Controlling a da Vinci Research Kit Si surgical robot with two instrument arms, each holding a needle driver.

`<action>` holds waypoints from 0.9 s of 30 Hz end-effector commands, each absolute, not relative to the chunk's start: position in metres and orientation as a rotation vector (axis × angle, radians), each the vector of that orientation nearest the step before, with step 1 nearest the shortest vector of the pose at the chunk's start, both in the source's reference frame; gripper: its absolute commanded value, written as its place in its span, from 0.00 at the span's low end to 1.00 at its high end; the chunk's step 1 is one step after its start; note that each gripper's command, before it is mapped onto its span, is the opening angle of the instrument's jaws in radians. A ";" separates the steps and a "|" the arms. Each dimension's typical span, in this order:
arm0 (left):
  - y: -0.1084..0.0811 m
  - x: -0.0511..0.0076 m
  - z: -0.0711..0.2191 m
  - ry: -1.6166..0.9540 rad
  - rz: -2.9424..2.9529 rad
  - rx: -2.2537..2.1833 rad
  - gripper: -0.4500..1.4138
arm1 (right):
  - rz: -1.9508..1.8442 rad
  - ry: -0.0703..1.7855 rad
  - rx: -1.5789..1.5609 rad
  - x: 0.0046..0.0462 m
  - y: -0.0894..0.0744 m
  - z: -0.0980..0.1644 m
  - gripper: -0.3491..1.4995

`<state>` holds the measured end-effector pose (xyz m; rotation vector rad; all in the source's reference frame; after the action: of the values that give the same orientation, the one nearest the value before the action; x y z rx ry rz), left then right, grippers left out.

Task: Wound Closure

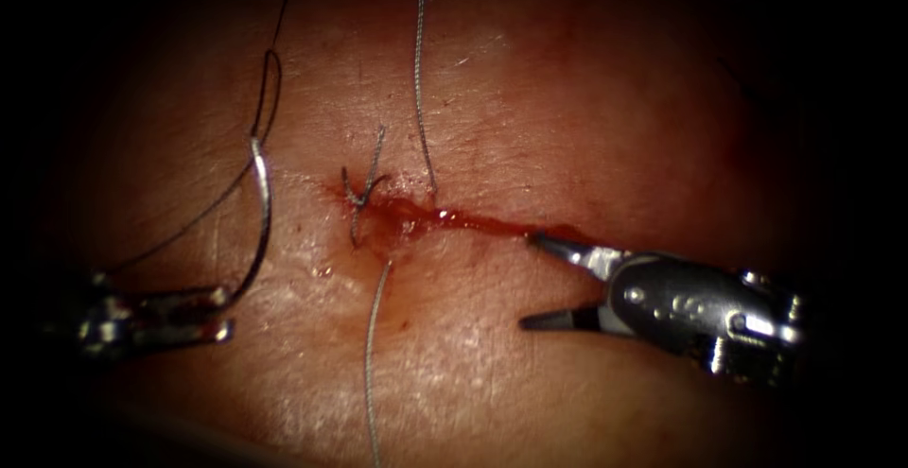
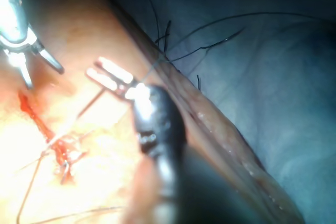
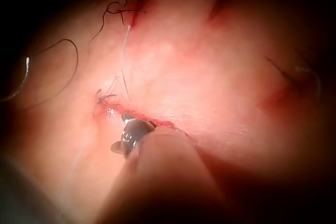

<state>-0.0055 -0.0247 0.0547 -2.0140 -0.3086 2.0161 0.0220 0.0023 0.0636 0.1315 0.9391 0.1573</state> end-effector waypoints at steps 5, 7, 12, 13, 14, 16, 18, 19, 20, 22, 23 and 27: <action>-0.024 -0.0049 0.055 -0.254 2.043 -1.973 0.00 | 0.136 0.996 0.143 0.0239 0.001 0.063 0.91; -0.021 -0.0053 0.056 -0.178 2.062 -1.928 0.00 | 0.138 0.995 0.127 0.0240 0.001 0.063 0.91; -0.015 -0.0071 0.058 -0.004 2.085 -1.842 0.00 | 0.137 0.995 0.123 0.0234 0.001 0.063 0.91; -0.013 -0.0075 0.059 0.069 2.116 -1.779 0.00 | 0.138 0.995 0.119 0.0233 0.001 0.063 0.91; -0.012 -0.0077 0.060 0.096 2.122 -1.742 0.00 | 0.138 0.994 0.117 0.0232 0.001 0.063 0.91; -0.010 -0.0081 0.063 0.143 2.132 -1.692 0.00 | 0.140 0.994 0.113 0.0232 0.001 0.063 0.91; -0.009 -0.0084 0.067 0.170 2.125 -1.664 0.00 | 0.140 0.994 0.114 0.0232 0.001 0.063 0.91; -0.009 -0.0084 0.069 0.174 2.117 -1.657 0.00 | 0.139 0.994 0.114 0.0232 0.000 0.063 0.91; -0.009 -0.0083 0.071 0.177 2.111 -1.651 0.00 | 0.139 0.995 0.114 0.0232 0.000 0.063 0.91; -0.010 -0.0083 0.074 0.170 2.110 -1.642 0.00 | 0.139 0.994 0.114 0.0232 0.000 0.063 0.90; -0.011 -0.0084 0.075 0.151 2.123 -1.638 0.00 | 0.139 0.994 0.113 0.0232 0.000 0.063 0.90; -0.013 -0.0085 0.079 0.101 2.135 -1.638 0.00 | 0.138 0.995 0.113 0.0232 0.000 0.063 0.90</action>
<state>-0.0084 -0.0122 0.0789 -1.6405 0.0933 2.1391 0.0223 0.0007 0.0625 0.1091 0.9910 0.1384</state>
